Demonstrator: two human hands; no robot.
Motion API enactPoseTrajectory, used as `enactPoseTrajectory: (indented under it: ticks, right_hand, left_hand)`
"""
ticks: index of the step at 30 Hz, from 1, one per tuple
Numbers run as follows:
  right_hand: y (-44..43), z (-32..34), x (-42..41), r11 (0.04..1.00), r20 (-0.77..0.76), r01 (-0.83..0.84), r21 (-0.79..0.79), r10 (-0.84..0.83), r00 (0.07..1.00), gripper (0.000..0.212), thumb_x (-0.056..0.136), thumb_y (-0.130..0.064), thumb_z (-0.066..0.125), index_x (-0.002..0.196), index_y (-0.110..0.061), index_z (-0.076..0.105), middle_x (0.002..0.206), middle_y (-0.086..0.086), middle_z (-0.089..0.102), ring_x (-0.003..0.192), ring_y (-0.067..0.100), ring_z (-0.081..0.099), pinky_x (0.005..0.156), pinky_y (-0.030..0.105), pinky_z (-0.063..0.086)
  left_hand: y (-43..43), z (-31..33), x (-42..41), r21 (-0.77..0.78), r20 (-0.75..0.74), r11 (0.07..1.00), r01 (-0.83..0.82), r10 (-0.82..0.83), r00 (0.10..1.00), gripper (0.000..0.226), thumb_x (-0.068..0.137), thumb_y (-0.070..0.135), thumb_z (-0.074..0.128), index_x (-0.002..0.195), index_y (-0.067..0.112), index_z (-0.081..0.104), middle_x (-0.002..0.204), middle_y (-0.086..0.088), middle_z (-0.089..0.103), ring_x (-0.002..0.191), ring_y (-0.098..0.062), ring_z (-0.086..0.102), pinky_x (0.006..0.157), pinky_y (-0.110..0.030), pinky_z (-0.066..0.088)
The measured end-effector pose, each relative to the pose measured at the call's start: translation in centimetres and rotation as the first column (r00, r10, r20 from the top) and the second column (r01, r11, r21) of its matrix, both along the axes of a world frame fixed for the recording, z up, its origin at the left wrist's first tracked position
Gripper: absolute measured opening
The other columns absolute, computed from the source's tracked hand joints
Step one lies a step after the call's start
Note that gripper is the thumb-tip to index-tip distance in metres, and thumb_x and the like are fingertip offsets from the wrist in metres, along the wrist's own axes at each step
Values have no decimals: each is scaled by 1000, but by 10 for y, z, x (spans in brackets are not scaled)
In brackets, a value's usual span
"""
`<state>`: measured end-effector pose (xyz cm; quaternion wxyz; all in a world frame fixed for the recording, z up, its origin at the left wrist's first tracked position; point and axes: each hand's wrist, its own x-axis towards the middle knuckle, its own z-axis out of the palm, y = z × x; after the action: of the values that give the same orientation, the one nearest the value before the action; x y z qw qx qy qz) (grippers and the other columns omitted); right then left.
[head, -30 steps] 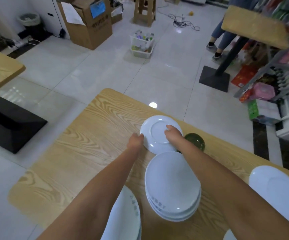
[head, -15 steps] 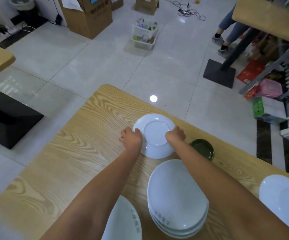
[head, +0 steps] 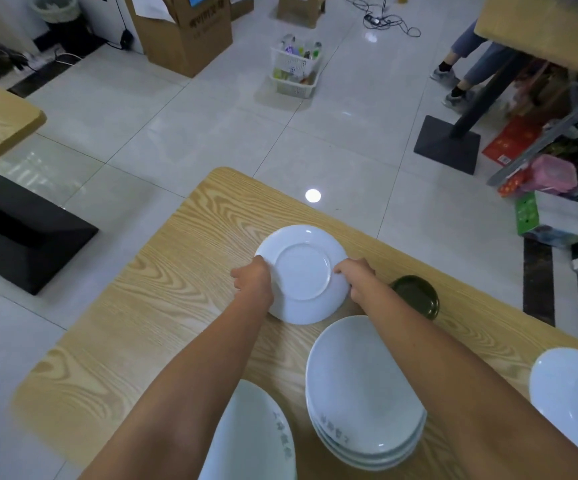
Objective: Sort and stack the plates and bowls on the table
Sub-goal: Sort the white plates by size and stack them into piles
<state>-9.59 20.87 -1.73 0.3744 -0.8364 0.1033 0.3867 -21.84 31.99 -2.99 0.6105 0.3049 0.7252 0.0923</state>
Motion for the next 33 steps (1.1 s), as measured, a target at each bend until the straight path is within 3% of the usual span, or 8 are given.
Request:
enactPoseTrajectory:
  ticks: [2,3,6,8,13,18,25,33]
  right_hand:
    - [7,7,-4,972,-42,158,176,-153,987,5,86,-12,54,87,-12,59,106,10,54,85,25,58,71,32,52]
    - [12,14,-7,923,-115,264,280,-241,964,13,90,-18,52,78,-14,55,93,9,57,74,24,57,65,29,51]
    - [19,33,-18,741,-293,489,460,-393,871,27,95,-37,49,85,-13,56,82,5,60,74,25,59,72,34,51]
    - [19,45,-28,711,-275,496,498,-413,868,19,94,-26,51,78,-16,49,74,2,49,64,18,49,57,29,44]
    - [-19,69,-40,655,-276,378,654,-259,926,39,87,13,34,116,-11,44,106,15,51,91,27,52,72,31,45]
    - [-90,75,-53,847,25,32,530,-53,998,51,85,17,39,130,-2,49,120,17,60,99,26,56,69,30,47]
    - [-188,47,-88,964,273,-155,217,93,957,28,84,3,56,110,-6,63,102,10,68,92,22,63,74,25,43]
    - [-238,20,-101,947,438,-273,-172,322,840,29,90,-18,54,116,-7,62,114,12,66,106,27,61,84,29,45]
  left_hand:
    - [4,6,-5,-115,185,960,-255,273,944,53,93,33,41,141,12,35,134,-7,51,119,-31,51,103,-41,40]
    - [5,11,-9,-161,261,929,-334,367,893,48,94,33,39,136,11,45,123,-4,58,110,-27,56,96,-37,43]
    - [3,29,-15,-179,462,884,-431,462,757,31,96,30,36,99,10,61,85,-3,62,73,-23,59,62,-26,47]
    - [-2,44,-23,-200,530,883,-424,461,711,29,96,22,35,79,12,56,74,-2,56,63,-19,53,50,-23,42]
    - [-22,57,-50,-94,655,980,-174,193,730,41,92,-1,28,124,5,53,114,-12,52,101,-30,51,99,-43,43]
    - [-56,64,-75,145,656,984,106,-176,734,32,80,-2,49,112,3,54,100,-19,58,90,-33,56,74,-41,47]
    - [-115,50,-83,299,309,849,436,-518,798,24,91,-4,40,84,6,61,70,-7,60,57,-19,55,46,-20,46]
    - [-154,34,-75,391,-81,577,717,-754,652,26,92,5,46,111,-3,63,110,-22,65,104,-35,61,90,-39,48]
